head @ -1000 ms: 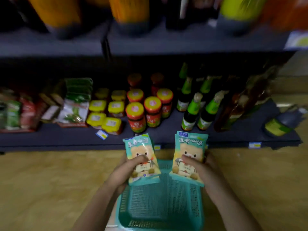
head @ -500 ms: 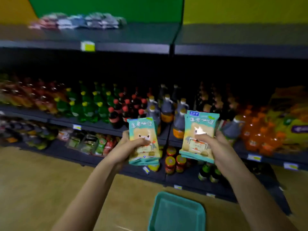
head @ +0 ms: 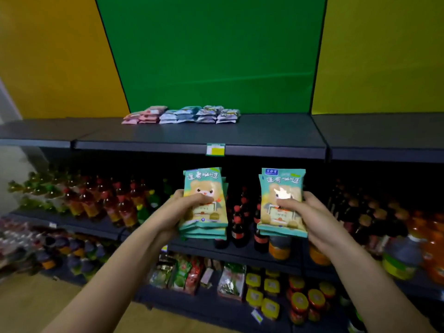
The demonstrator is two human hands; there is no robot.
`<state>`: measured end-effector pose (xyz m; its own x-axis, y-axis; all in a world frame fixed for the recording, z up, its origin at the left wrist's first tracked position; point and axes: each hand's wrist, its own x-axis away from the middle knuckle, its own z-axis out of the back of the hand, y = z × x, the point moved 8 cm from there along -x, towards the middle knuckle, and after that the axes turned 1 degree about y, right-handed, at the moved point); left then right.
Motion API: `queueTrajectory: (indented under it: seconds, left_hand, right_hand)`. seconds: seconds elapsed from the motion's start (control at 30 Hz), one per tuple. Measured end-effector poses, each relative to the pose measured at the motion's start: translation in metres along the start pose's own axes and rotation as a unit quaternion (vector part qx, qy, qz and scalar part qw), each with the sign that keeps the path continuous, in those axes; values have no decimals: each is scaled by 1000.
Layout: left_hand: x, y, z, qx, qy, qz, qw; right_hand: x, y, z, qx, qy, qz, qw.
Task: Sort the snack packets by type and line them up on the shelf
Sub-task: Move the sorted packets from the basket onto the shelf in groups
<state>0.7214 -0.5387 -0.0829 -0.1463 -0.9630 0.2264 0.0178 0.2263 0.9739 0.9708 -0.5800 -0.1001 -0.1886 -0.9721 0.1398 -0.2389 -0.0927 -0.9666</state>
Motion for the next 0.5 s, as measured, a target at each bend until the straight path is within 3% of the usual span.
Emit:
queueTrajectory:
  seconds: [0.33,0.5]
  left_hand:
    - [-69,105,9,15,-106,-32,994]
    - [-123,125,-18,24,-146,-18,989]
  right_hand:
    - [-47,-98,-51,-14,63,88,994]
    - [-95,-122,-47,14,76,78,994]
